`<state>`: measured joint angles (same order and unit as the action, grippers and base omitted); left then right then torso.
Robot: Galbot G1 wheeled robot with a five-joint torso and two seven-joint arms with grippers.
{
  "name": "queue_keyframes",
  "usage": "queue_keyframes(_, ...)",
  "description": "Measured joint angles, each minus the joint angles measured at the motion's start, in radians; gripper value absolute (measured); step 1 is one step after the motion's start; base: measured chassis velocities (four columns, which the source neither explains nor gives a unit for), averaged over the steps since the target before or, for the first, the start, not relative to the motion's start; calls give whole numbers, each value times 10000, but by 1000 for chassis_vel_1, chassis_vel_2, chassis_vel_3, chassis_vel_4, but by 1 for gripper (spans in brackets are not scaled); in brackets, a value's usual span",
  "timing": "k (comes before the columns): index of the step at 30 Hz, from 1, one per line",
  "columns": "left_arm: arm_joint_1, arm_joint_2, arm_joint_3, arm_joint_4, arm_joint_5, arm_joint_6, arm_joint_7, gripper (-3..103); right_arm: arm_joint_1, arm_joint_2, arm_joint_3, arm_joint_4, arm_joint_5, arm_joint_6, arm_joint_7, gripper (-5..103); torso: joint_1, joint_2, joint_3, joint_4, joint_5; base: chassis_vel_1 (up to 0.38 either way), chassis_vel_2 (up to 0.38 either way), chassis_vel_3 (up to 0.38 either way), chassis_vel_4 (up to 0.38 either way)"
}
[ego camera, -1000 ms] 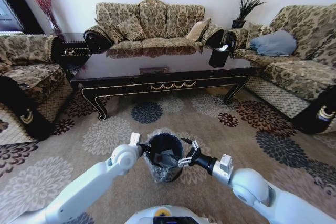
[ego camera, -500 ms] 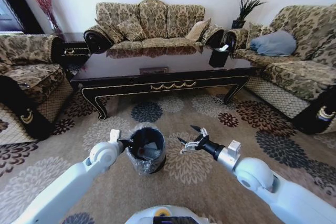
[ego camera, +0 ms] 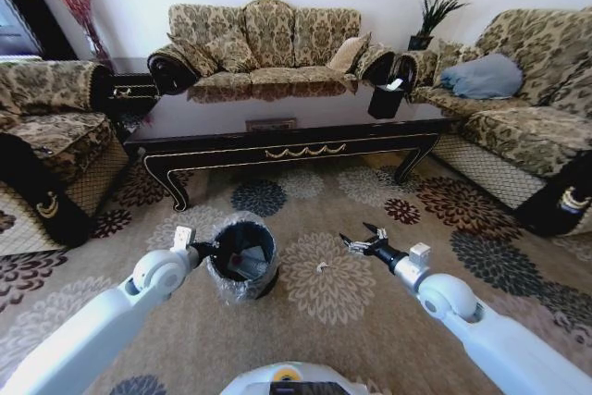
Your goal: Move to the front of the table and pick up the trash from the floor, then place it into the trash bin.
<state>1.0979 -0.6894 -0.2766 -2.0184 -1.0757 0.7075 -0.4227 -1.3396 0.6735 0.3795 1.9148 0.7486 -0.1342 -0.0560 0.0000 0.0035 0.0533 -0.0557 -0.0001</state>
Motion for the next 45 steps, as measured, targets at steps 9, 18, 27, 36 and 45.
queue_keyframes(9,1872,-455,-2018,147,373,-52,503,3,713,682,-1070,-1526,-765,40,-225,100,0,0,0,1,0,0,0,0,0)
queue_keyframes(18,3264,-615,-3603,183,380,-173,912,3,2895,1374,-3082,-3324,-953,-206,-400,100,0,0,0,5,2,0,0,0,0)
queue_keyframes(27,3777,-895,-3977,-166,390,-183,772,3,3944,1713,-4693,-4484,-1740,-92,-949,100,0,0,0,0,-2,0,0,0,0)
queue_keyframes(36,3933,-959,-3840,-422,397,-143,562,3,4766,2484,-5413,-6329,-2331,296,-1190,100,0,0,0,5,0,0,0,0,0)
queue_keyframes(45,3863,-892,-3498,-710,202,-57,295,3,4943,2952,-5381,-7459,-2567,494,-1286,100,0,0,0,2,1,0,0,0,0)
